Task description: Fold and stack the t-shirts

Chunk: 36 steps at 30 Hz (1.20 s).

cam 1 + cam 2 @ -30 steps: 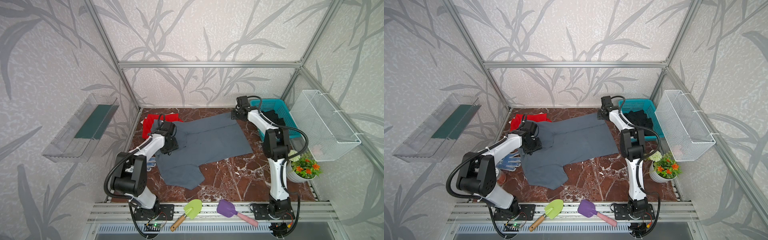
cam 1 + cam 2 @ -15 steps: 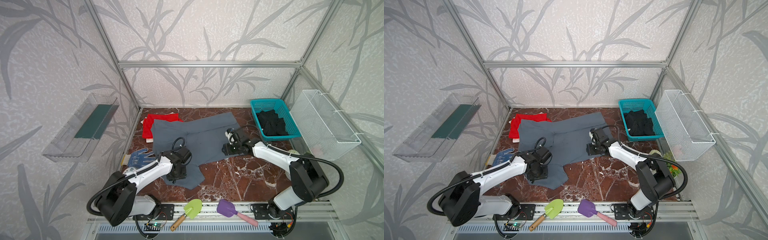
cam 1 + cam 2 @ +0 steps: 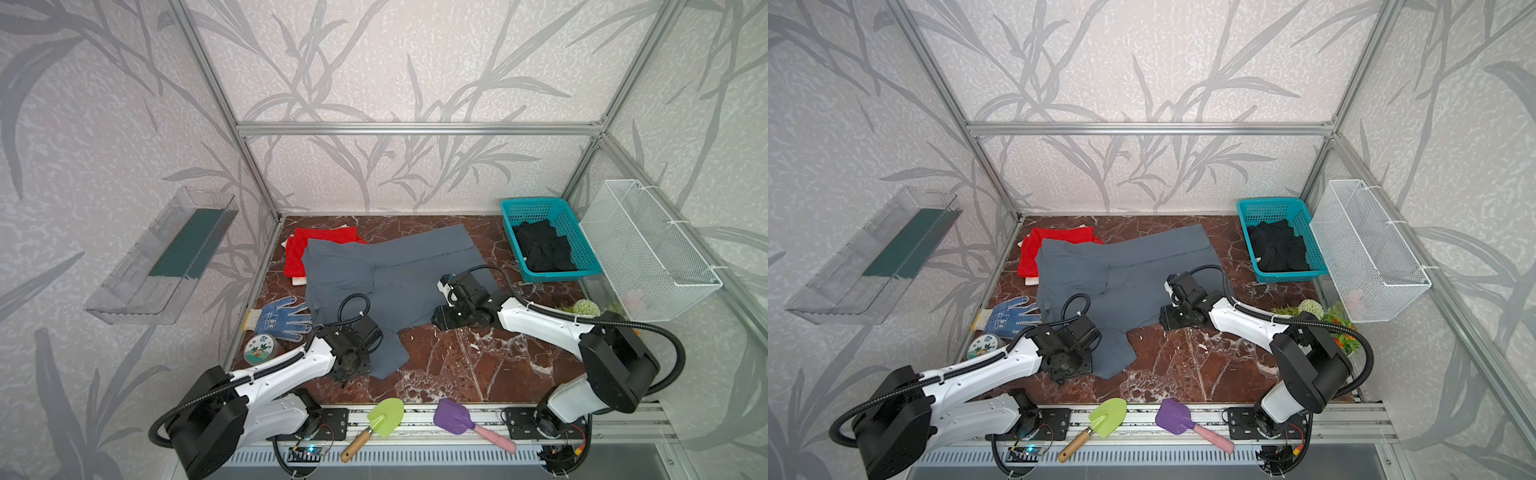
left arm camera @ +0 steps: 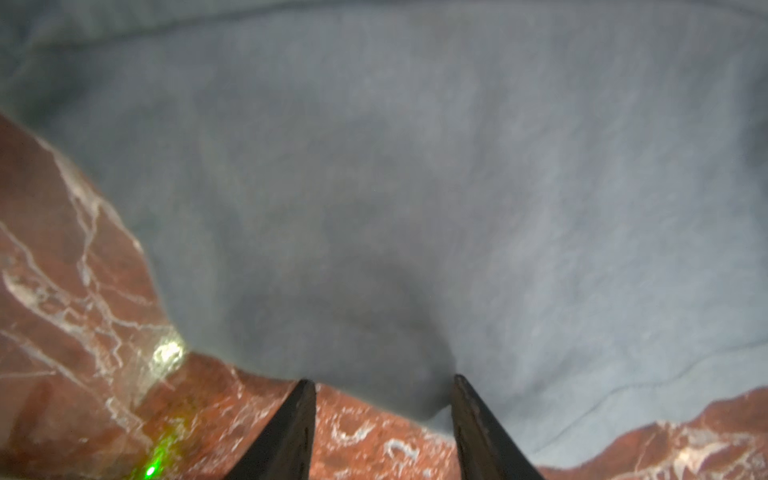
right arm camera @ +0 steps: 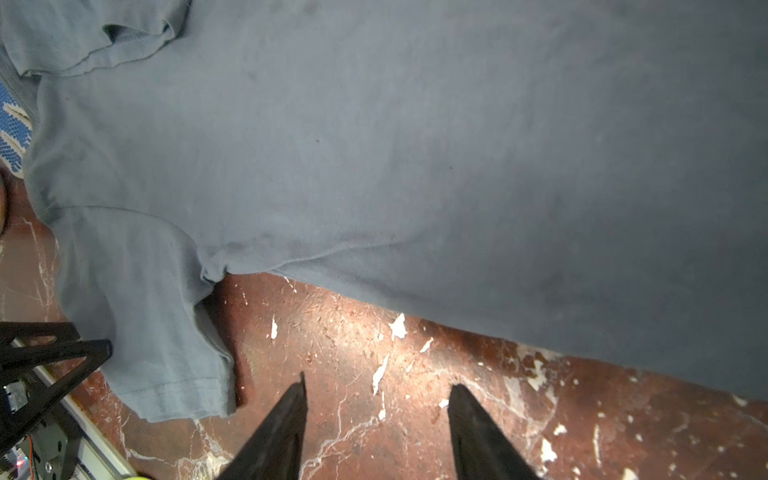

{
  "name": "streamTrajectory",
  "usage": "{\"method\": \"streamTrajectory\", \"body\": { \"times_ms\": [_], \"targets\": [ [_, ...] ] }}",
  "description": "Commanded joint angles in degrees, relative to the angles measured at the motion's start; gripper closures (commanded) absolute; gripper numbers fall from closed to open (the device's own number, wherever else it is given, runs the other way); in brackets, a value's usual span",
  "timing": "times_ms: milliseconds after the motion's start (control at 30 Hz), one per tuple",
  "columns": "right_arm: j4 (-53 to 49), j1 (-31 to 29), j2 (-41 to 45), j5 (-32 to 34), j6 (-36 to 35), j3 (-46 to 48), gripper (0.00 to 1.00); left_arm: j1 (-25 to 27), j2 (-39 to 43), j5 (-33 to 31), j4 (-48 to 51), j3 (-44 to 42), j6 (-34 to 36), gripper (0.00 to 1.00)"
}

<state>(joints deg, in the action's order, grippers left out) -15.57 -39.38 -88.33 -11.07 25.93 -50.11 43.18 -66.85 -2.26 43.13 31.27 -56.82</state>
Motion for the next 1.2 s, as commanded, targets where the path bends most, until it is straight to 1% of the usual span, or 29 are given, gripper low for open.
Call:
{"method": "streamTrajectory", "body": {
  "times_ms": [0,33,67,133,200,267,367,433,600,733,867,967,1033,1067,1167],
  "targets": [
    [-0.01,0.06,1.34,-0.75,0.77,-0.17,0.44,0.34,-2.24,-3.62,-3.13,1.62,-1.73,0.47],
    [-0.14,0.08,1.27,-0.86,0.94,-0.21,0.44,0.25,-2.82,-4.39,-3.53,1.48,-2.29,0.48],
    [-0.39,0.08,1.08,-0.96,1.17,-0.47,0.44,0.29,-3.92,-4.91,-4.23,1.34,-2.38,0.52],
    [-1.89,0.08,0.41,-1.35,1.39,-1.76,0.44,0.24,-6.21,-5.45,-4.6,1.59,-1.19,0.65],
    [-4.54,0.16,-0.38,-1.21,1.65,-4.09,0.44,0.56,-6.52,-5.52,-6.6,0.43,-0.35,0.78],
    [-7.45,0.35,-0.85,-0.12,2.0,-6.48,0.44,0.72,-4.3,-5.94,-8.87,-1.59,0.46,0.88],
    [-11.68,1.17,-1.14,2.99,3.6,-9.38,0.44,0.69,1.12,-8.39,-7.45,-2.0,3.34,1.0],
    [-12.86,1.65,-0.77,4.52,4.91,-9.83,0.44,0.69,5.03,-10.23,-6.38,-2.09,5.0,1.0],
    [-11.69,1.93,1.84,8.46,9.1,-6.98,0.44,0.59,12.49,-11.09,-6.84,-3.3,8.69,1.0],
    [-9.94,2.33,3.68,9.75,12.72,-3.61,0.44,0.07,13.71,-11.1,-8.2,-3.24,11.59,1.0],
    [-9.78,2.51,4.49,9.9,12.98,-3.16,0.44,-1.35,8.94,-10.43,-8.86,0.52,15.18,1.0],
    [-10.01,2.59,4.49,9.19,11.54,-4.38,0.44,-4.02,3.3,-8.01,-10.63,4.17,18.33,1.0],
    [-10.28,2.59,4.57,7.88,10.99,-5.27,0.44,-5.9,-0.46,-6.47,-10.62,7.08,20.45,1.0],
    [-10.32,2.64,4.7,6.98,8.84,-5.52,0.44,-6.8,-2.48,-5.79,-10.3,8.9,21.45,1.0],
    [-9.84,2.63,5.49,4.47,6.86,-5.27,0.44,-9.24,-8.9,-3.84,-8.0,14.22,24.33,1.0]
  ]
}}
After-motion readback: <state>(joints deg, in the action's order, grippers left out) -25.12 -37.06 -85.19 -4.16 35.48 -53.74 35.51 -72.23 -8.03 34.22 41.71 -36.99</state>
